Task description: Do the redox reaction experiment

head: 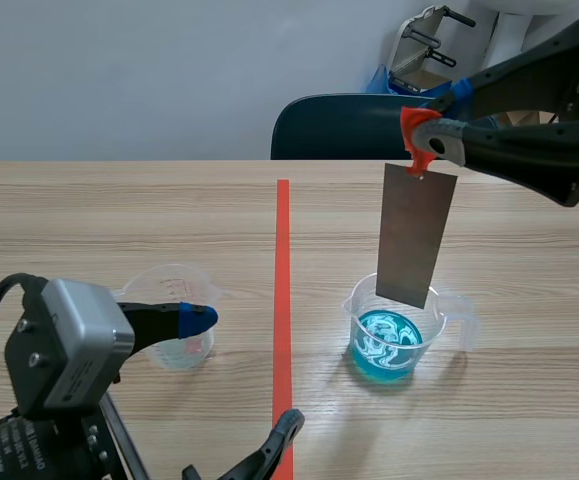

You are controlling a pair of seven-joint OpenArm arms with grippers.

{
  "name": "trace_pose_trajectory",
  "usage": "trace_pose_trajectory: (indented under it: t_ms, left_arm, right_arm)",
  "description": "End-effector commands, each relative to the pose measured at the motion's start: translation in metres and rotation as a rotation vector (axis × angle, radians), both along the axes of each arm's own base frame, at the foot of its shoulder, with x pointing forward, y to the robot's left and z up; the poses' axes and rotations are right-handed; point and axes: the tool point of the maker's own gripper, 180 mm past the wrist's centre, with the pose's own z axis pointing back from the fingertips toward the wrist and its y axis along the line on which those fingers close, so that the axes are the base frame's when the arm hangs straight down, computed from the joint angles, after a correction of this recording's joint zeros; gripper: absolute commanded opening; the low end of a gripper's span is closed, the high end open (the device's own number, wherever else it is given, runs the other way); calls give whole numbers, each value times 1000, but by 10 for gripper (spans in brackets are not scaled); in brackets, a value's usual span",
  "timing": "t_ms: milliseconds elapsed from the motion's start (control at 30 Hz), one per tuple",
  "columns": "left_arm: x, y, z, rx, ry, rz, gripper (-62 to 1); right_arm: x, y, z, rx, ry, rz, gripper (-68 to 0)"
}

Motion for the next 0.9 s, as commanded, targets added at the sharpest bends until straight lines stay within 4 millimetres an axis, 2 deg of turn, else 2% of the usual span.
trace_pose_trajectory:
  t_ms: [0, 867]
  left_arm:
    - [3, -3, 10, -33, -18, 13, 14]
    - [4, -2, 9, -25, -20, 21, 14]
  right_arm:
    - [2, 0, 12, 21, -32, 6, -667]
    - [2, 0, 12, 22, -32, 6, -667]
